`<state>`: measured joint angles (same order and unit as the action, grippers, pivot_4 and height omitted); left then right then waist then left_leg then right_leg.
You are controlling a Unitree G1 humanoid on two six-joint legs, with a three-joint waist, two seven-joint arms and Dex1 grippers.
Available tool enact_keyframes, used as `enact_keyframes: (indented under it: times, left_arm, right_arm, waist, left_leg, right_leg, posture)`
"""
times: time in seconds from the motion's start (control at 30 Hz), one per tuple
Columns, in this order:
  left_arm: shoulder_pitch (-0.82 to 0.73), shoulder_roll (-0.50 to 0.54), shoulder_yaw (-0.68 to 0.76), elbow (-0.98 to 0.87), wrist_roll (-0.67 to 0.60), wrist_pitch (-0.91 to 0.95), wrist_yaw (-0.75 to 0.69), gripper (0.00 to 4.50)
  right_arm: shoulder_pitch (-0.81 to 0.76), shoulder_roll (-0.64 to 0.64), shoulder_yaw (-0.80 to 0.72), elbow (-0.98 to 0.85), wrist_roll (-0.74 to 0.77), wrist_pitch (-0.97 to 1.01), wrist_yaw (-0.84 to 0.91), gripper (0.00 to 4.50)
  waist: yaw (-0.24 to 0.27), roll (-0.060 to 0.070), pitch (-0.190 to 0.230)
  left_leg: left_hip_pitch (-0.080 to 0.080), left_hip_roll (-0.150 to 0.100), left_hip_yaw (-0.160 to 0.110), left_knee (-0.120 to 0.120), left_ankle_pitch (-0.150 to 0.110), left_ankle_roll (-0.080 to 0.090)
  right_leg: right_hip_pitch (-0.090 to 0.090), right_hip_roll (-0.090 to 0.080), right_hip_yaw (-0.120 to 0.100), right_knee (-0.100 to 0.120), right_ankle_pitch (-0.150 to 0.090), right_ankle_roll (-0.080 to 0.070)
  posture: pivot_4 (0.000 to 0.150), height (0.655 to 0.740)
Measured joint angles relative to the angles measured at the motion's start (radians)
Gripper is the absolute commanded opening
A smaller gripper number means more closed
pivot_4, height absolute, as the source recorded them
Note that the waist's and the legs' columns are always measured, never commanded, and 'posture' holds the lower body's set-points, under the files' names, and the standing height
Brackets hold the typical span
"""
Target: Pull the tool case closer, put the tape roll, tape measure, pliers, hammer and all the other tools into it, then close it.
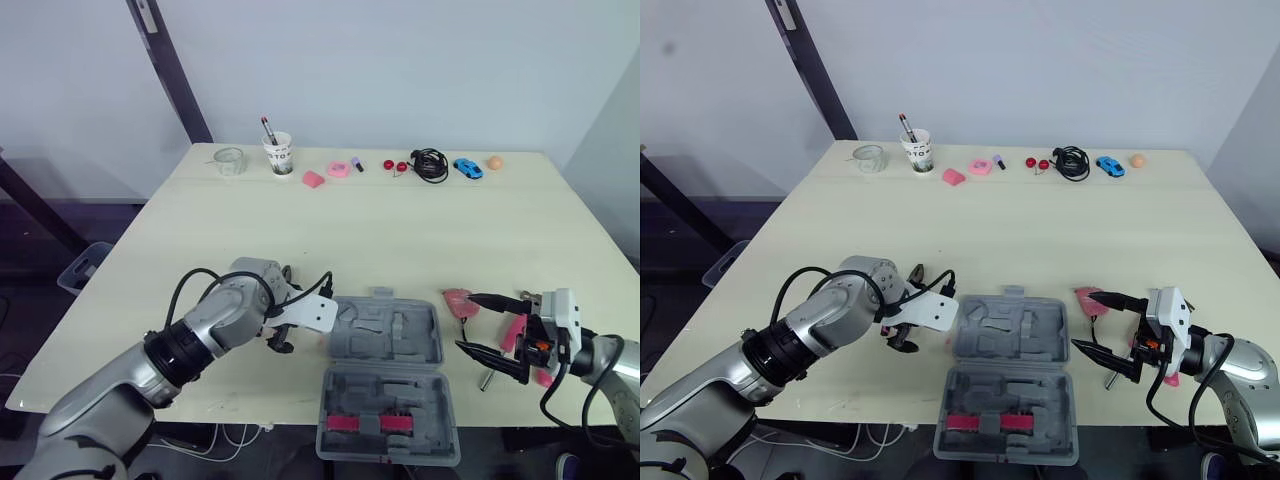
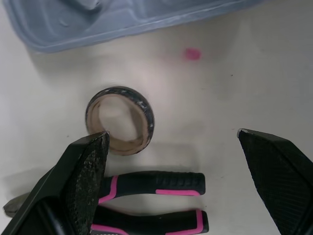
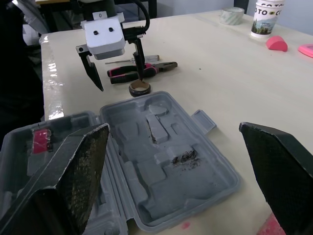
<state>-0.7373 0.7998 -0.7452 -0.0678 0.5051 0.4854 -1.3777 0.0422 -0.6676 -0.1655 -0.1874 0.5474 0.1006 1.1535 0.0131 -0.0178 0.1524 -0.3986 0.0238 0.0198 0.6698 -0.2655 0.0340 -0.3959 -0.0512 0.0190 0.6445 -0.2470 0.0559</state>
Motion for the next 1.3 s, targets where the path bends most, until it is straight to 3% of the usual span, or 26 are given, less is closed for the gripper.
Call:
enact_keyframes:
  times: [0.37, 0.43, 0.47, 0.53, 0.73, 0.77, 1.13, 1.3]
  left_arm:
    - [0.0, -0.043, -0.006, 0.098, 0.062, -0.097, -0.011, 4.46]
    - [-0.012, -0.06, -0.006, 0.13, 0.07, -0.131, -0.013, 3.94]
    - [-0.019, -0.072, -0.005, 0.166, 0.072, -0.165, -0.016, 3.39]
    - [-0.024, -0.078, -0.006, 0.183, 0.074, -0.179, -0.016, 3.03]
    - [-0.044, -0.105, -0.005, 0.263, 0.091, -0.246, -0.016, 0.21]
    - [-0.046, -0.11, -0.004, 0.27, 0.096, -0.254, -0.016, 0.06]
    - [-0.058, -0.122, 0.0, 0.286, 0.121, -0.293, -0.044, 0.06]
    - [-0.076, -0.116, 0.031, 0.268, 0.105, -0.292, -0.076, 0.06]
  right_arm:
    - [0.008, 0.009, 0.0, 0.0, -0.021, -0.038, -0.005, 4.5]
    - [0.016, 0.008, 0.0, -0.002, -0.018, -0.037, -0.003, 4.5]
    - [0.032, 0.003, 0.0, -0.013, -0.01, -0.021, 0.01, 4.5]
    - [0.038, -0.003, 0.0, -0.015, -0.005, -0.015, 0.016, 4.5]
    - [0.056, -0.015, 0.0, -0.033, 0.0, -0.008, 0.025, 4.5]
    - [0.059, -0.015, 0.0, -0.033, 0.0, -0.008, 0.025, 4.5]
    - [0.06, -0.015, 0.0, -0.045, 0.004, -0.008, 0.055, 4.5]
    - [0.06, -0.015, 0.0, -0.044, 0.004, -0.011, 0.062, 4.5]
  waist:
    - [0.0, 0.0, 0.0]
    - [0.002, 0.001, -0.001]
    - [0.004, 0.005, -0.003]
    - [0.004, 0.005, -0.003]
    - [0.005, 0.008, -0.005]
    - [0.006, 0.009, -0.005]
    - [0.005, 0.008, -0.005]
    - [0.001, 0.002, -0.001]
  left_leg:
    - [0.0, 0.0, 0.0, 0.0, 0.0, 0.0]
    - [0.001, 0.0, 0.0, 0.0, 0.0, 0.0]
    - [0.001, -0.001, 0.0, 0.001, 0.0, 0.0]
    - [0.002, -0.001, 0.0, 0.001, 0.0, 0.0]
    - [0.004, -0.002, 0.001, 0.006, 0.001, 0.002]
    - [0.004, -0.002, 0.001, 0.007, 0.001, 0.002]
    - [0.003, -0.002, 0.0, 0.009, 0.001, 0.002]
    - [0.001, -0.001, -0.001, 0.009, 0.001, 0.002]
  right_leg:
    - [0.0, 0.0, 0.0, 0.0, 0.0, 0.0]
    - [0.0, 0.0, 0.0, 0.001, 0.0, 0.0]
    - [0.001, 0.0, 0.001, 0.002, 0.0, 0.0]
    - [0.001, 0.0, 0.002, 0.003, 0.0, 0.0]
    - [0.002, 0.001, 0.004, 0.011, -0.002, -0.004]
    - [0.002, 0.001, 0.004, 0.012, -0.003, -0.004]
    - [0.002, 0.001, 0.005, 0.013, -0.002, -0.004]
    - [0.0, 0.002, 0.005, 0.013, -0.002, -0.004]
  posture:
    - [0.15, 0.74]
    - [0.15, 0.74]
    - [0.15, 0.74]
    - [0.15, 0.74]
    - [0.15, 0.74]
    - [0.15, 0.74]
    - [0.15, 0.74]
    - [0.15, 0.74]
